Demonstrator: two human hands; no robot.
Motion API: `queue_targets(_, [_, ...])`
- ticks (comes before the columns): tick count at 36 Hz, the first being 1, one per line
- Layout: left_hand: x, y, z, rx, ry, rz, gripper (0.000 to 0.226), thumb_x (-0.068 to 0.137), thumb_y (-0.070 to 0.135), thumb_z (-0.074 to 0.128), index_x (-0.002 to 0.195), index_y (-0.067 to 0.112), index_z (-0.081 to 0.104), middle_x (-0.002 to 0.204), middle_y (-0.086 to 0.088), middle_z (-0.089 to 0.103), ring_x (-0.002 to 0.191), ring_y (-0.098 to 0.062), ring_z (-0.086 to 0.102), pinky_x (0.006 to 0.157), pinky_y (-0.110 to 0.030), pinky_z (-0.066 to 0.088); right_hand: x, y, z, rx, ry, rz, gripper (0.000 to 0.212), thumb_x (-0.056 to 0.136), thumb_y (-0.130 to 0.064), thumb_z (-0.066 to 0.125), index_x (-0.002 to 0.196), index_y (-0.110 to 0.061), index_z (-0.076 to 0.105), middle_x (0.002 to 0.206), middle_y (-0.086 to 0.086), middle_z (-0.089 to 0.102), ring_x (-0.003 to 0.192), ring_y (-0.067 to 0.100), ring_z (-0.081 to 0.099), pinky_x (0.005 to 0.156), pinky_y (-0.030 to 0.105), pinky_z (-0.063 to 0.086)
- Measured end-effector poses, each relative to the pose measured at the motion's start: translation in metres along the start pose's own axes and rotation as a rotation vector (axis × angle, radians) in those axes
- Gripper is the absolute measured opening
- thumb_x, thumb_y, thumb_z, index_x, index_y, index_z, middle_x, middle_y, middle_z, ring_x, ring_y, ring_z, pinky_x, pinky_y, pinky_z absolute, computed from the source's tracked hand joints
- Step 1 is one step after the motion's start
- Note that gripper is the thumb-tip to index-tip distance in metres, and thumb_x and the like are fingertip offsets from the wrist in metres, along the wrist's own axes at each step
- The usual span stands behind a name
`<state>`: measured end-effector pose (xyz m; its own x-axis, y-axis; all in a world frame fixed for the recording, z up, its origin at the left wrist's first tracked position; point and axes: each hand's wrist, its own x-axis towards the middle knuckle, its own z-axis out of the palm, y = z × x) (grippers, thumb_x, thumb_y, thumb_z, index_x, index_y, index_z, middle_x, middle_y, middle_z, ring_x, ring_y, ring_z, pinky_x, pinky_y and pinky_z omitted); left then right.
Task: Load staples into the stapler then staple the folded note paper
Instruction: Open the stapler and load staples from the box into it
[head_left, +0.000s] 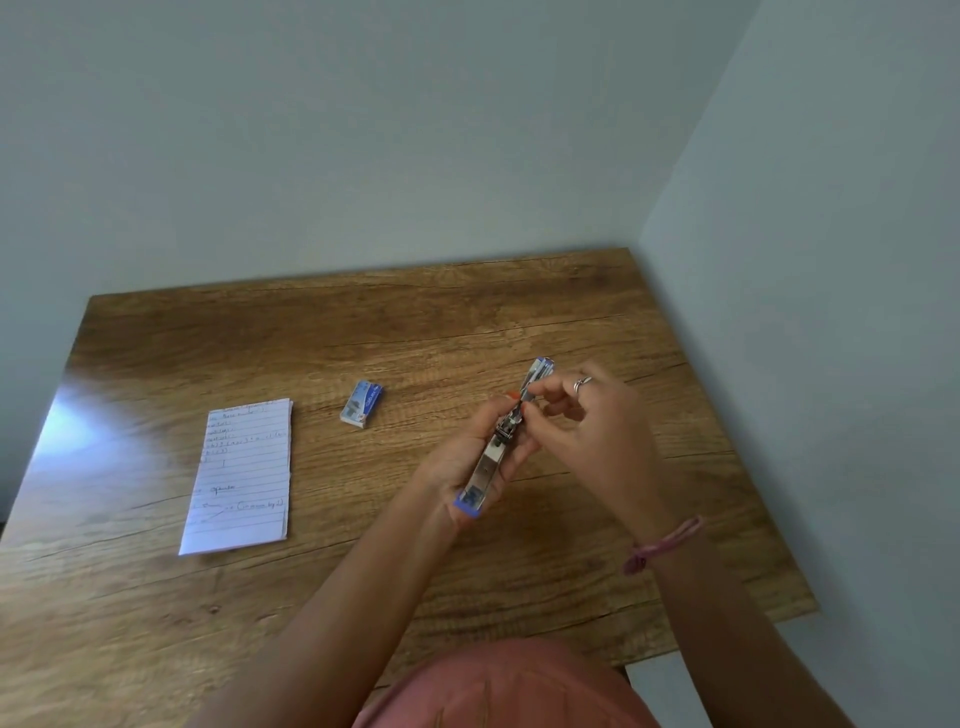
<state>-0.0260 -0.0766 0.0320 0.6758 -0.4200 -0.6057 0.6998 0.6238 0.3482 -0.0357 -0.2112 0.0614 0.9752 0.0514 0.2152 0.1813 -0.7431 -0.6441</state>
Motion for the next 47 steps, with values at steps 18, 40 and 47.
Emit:
queue_targets(18, [-0.002,-0.001,-0.004,-0.099,-0.036,-0.036,0.021,0.078,0.002,0.067,0.093,-0.013,0.069,0.109,-0.029,0.068,0.094,-0.030,0.071,0.083,-0.044,0.055,0.007,-0.010,0.003,-0.223,-0.038,0.080,0.012,0.085,-0.025,0.068,0.089,-0.016,0.075,0.082,0.000,0.066,0.071,0.009,0.059,0.058,0.012,0.042])
queue_targets(40, [-0.003,0.003,-0.004,-0.093,0.028,-0.097,0.040,0.071,0.003,0.068,0.107,-0.012,0.064,0.085,-0.023,0.073,0.068,-0.025,0.075,0.065,-0.033,0.058,-0.006,0.032,-0.010,0.153,-0.168,-0.202,0.024,0.093,-0.009,0.050,0.105,-0.020,0.068,0.076,-0.005,0.068,0.052,0.010,0.053,0.046,0.017,0.040])
queue_targets(47, [0.000,0.000,-0.004,-0.057,0.022,-0.114,0.024,0.079,0.006,0.065,0.096,-0.010,0.069,0.089,-0.025,0.072,0.070,-0.026,0.075,0.057,-0.032,0.061,-0.005,0.037,-0.010,-0.078,-0.334,-0.313,0.036,0.093,-0.028,0.039,0.117,-0.023,0.065,0.099,-0.004,0.069,0.077,0.014,0.064,0.062,0.038,0.054])
